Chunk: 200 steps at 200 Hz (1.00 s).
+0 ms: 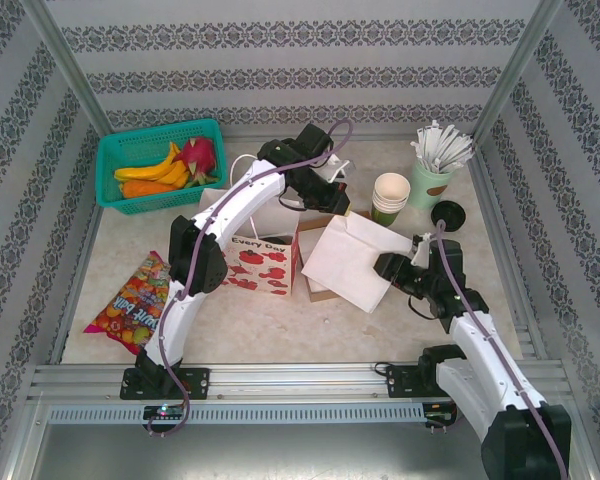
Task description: Pack the takeout coffee
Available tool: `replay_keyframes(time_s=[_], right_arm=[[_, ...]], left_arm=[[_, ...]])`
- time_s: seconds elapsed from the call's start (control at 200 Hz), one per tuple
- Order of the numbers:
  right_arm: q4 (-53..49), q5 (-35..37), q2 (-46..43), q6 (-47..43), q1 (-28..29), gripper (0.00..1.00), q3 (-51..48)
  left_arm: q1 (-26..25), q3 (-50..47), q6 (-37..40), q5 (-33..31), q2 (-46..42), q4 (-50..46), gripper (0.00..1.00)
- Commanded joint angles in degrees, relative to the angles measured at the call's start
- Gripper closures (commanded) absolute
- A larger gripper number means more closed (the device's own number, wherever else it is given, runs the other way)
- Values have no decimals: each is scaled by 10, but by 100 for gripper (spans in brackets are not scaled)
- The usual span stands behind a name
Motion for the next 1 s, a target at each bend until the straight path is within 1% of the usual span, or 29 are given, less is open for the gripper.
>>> replay_keyframes(time_s=[0.0, 0.045, 0.09, 0.12, 0.15, 0.23, 0.325, 0.415, 0.455, 0.649, 0.754, 0.814, 0.849, 0.919, 0.994], right_arm=[[49, -51, 6, -30, -3, 65, -2], [29, -52, -1, -39, -3, 74, 6], [11, -43, -19, -42, -3, 82, 11], [3, -36, -35, -39, -3, 88, 15], [-3, -31, -50, -29, -3, 92, 19], [-31, -41, -84, -22, -3, 100, 46], [-86, -69, -87, -30, -1, 100, 104], [-125, -93, -70, -43, 8, 100, 167], [-138, -99, -59, -53, 18, 100, 196], [-194, -112, 15, -150, 96, 100, 334], [-224, -121, 61, -202, 136, 100, 401], [-220, -137, 84, -220, 156, 100, 433], [-214, -144, 95, -228, 166, 100, 448], [-201, -146, 117, -247, 185, 100, 477], [-184, -144, 142, -268, 203, 100, 509]], left_arm=[[-2, 19, 17, -10, 8, 1, 96], [-2, 22, 17, -16, 7, -1, 95], [-2, 30, 20, -23, 7, -7, 90], [-2, 41, 25, -26, 7, -15, 83], [-2, 58, 31, -28, 5, -25, 75], [-1, 93, 43, -25, -17, -38, 53], [-1, 81, 63, -19, -78, -17, 26], [-2, 39, 103, -10, -144, 9, 11], [-3, 12, 129, -8, -173, 21, 1], [-10, -176, 298, 7, -314, 96, 0], [-10, -264, 363, -13, -371, 154, 0], [-10, -283, 390, -19, -389, 168, 0], [-10, -285, 405, -12, -395, 165, 0], [-10, -279, 433, 27, -397, 148, 0], [-10, -278, 438, 77, -396, 139, 0]])
